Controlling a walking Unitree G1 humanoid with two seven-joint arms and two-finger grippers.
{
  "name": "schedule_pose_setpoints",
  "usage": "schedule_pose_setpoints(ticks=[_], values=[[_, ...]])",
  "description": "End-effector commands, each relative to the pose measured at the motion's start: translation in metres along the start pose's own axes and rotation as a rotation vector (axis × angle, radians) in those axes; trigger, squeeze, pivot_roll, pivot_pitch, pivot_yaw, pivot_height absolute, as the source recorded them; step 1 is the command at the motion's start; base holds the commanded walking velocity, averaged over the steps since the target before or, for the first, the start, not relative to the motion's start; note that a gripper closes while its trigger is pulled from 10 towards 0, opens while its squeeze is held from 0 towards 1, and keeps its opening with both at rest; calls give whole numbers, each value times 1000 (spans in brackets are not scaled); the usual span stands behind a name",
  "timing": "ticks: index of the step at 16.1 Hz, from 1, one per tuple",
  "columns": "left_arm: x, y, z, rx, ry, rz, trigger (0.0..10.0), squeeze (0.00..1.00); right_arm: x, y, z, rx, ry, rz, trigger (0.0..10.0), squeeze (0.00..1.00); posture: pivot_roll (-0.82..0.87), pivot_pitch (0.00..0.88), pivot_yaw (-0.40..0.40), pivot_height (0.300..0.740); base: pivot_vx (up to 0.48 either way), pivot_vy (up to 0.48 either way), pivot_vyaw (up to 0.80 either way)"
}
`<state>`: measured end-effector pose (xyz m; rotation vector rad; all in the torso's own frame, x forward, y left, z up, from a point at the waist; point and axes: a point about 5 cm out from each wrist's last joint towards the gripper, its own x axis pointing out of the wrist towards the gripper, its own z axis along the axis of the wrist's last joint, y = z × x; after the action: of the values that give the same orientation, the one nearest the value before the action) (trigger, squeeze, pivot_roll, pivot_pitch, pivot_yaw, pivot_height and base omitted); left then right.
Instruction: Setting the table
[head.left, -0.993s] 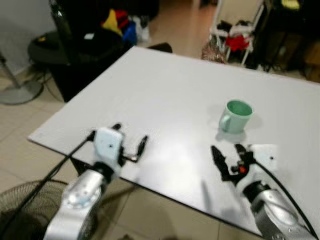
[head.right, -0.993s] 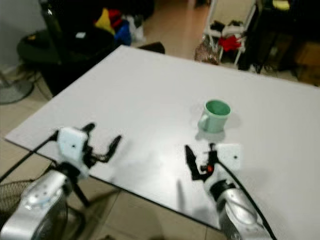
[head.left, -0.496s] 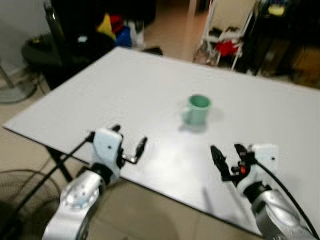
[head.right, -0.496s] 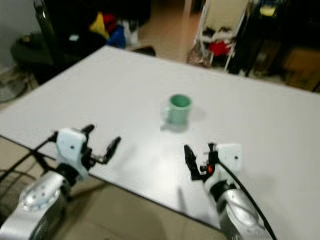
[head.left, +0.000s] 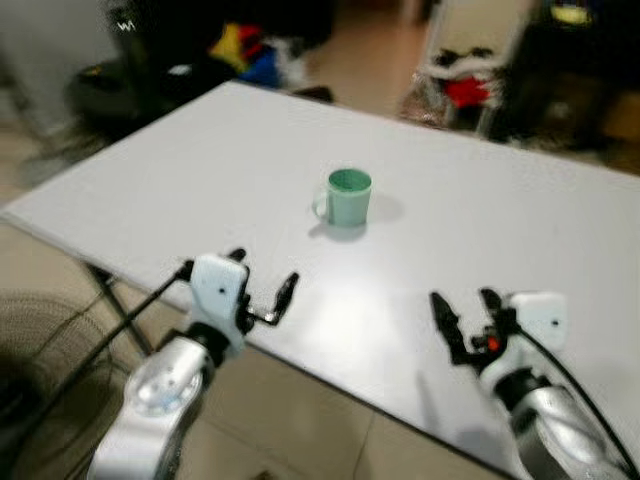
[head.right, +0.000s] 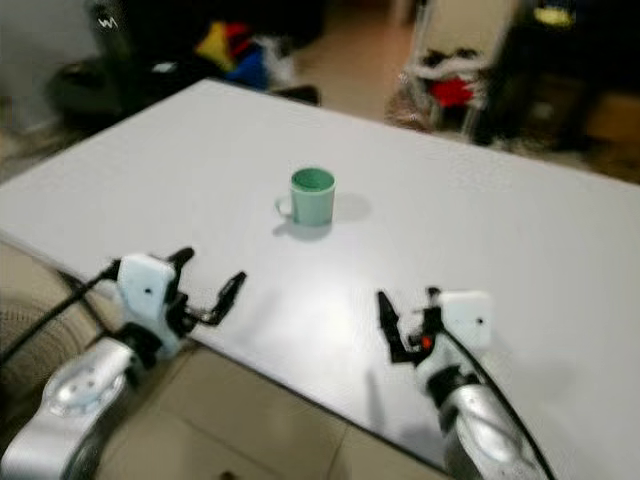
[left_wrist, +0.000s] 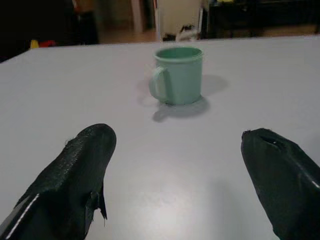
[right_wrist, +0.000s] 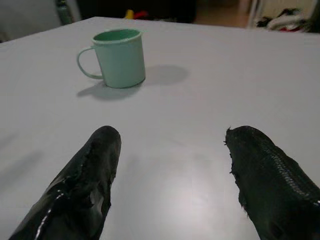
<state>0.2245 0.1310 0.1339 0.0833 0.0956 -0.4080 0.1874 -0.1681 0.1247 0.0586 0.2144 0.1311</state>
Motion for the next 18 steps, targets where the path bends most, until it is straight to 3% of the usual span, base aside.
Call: schedule_pose_setpoints(ticks=[1,8,18], values=[[-1,2,2,8,2,-2,10000,0,-3,2,2,6,-14,16,10000,0,61,0,76,740,0,0,800],[-3,-1,-4,-1,37,11,10000,0,-3,4,4,9,-29,53,10000,0,57,0,72,740,0,0,800],[6,15,5,24,25,56,10000,0,11,7,9,26,-64,50,10000,0,76,0,84,740,0,0,800]])
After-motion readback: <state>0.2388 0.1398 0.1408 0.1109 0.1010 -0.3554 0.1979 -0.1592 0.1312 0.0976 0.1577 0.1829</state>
